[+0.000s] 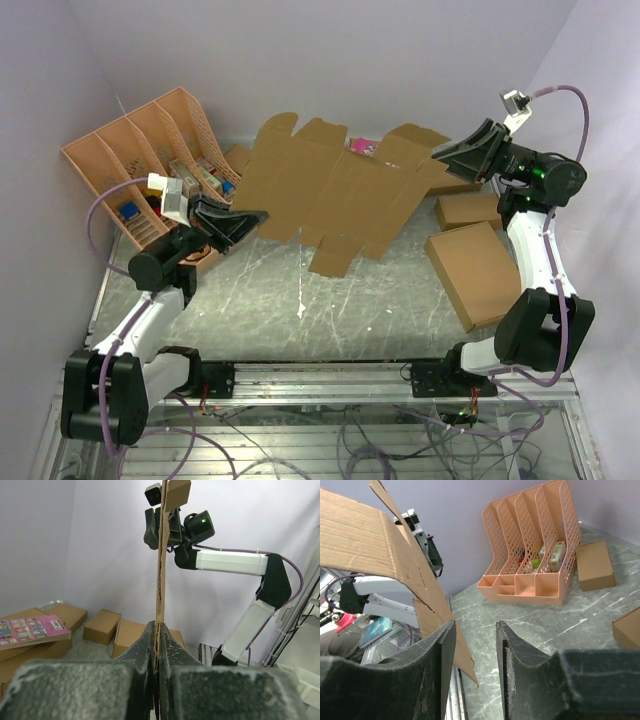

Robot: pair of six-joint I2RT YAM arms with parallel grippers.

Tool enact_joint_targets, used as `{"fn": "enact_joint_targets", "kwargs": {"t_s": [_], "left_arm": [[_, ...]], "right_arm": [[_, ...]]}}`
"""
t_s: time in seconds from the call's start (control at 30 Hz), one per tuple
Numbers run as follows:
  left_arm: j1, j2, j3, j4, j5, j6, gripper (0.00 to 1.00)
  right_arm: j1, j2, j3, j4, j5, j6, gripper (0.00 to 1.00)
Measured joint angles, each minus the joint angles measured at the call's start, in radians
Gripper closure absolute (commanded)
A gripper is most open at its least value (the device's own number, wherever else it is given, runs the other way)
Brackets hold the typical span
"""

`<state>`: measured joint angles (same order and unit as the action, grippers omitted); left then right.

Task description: Fold the paper box

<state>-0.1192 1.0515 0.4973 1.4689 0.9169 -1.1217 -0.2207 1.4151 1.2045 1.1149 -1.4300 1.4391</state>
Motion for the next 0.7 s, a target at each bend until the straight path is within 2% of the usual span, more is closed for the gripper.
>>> {"fn": "enact_joint_targets", "kwargs": {"t_s": [0.4,0.53,0.7], "left_arm": [[0.000,-0.124,0.041,-0.200,0.026,0.259,0.93],[0.000,-0.137,0.056,-0.314,0.026,0.344,0.93],[0.000,-0.177,0.109,-0.536,0.025,0.491,0.93]], "right_arm": [[0.020,-0.062,-0.005,-0.019,-0.045,-0.032,0.60],[0.020,-0.072,-0.005,-0.067,-0.058,-0.075,0.58],[0.020,-0.073,-0.005,-0.179,-0.070,-0.173,0.57]]}}
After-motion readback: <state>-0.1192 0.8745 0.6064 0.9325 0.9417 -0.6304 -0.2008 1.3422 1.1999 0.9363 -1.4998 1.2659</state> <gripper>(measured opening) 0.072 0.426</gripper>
